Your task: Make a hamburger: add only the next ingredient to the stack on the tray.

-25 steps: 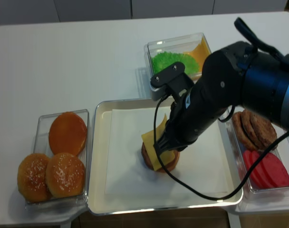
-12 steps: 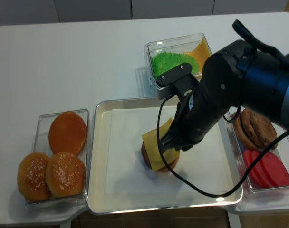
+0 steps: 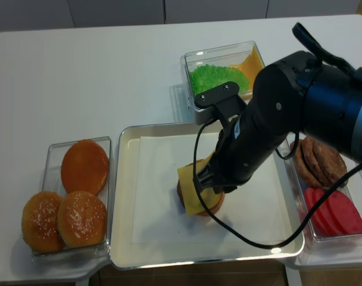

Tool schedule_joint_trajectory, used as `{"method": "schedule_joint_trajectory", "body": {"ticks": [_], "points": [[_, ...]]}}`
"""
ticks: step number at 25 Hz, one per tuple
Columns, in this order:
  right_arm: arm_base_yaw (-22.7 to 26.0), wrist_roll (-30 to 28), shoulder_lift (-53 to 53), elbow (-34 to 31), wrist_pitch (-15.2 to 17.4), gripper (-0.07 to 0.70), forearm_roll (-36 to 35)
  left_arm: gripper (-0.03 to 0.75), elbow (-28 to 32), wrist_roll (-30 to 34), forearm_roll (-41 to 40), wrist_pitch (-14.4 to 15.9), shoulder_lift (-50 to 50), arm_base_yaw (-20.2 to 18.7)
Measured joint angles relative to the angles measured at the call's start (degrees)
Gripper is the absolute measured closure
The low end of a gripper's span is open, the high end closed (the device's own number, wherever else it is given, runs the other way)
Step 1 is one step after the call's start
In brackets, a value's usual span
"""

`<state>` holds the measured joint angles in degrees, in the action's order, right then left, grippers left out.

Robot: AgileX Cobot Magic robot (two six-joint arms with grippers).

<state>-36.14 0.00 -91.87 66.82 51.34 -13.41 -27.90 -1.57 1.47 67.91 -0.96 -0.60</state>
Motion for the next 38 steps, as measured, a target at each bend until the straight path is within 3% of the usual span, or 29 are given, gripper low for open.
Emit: {"method": "schedule_joint_trajectory", "body": {"ticks": [7,9,11,16,20,29,33,38], "points": [[0.0,0.0,0.0,0.0,0.0,0.617,-0.1,0.416,0.0,0.0,0.0,0.0,0.0,0.0],[0.0,0.8,0.0,0.0,0.0,0.582,-0.1,0.416,0.0,0.0,0.0,0.0,0.0,0.0],[0.0,1.2,0.0,0.0,0.0,0.508,-0.1,0.416,0.0,0.0,0.0,0.0,0.0,0.0],[0.0,1.5,0.0,0.0,0.9,0.242,0.8,0.416,0.0,0.0,0.0,0.0,0.0,0.0],[0.0,2.0,0.1,0.0,2.5,0.14,5.0,0.416,0.0,0.0,0.0,0.0,0.0,0.0],[1.3,2.7,4.1,0.0,5.6,0.125,10.6,0.416,0.0,0.0,0.0,0.0,0.0,0.0],[7.4,2.7,5.4,0.0,7.4,0.16,10.9,0.416,0.0,0.0,0.0,0.0,0.0,0.0],[18.5,0.6,8.0,0.0,9.5,0.179,10.4,0.416,0.0,0.0,0.0,0.0,0.0,0.0]]}}
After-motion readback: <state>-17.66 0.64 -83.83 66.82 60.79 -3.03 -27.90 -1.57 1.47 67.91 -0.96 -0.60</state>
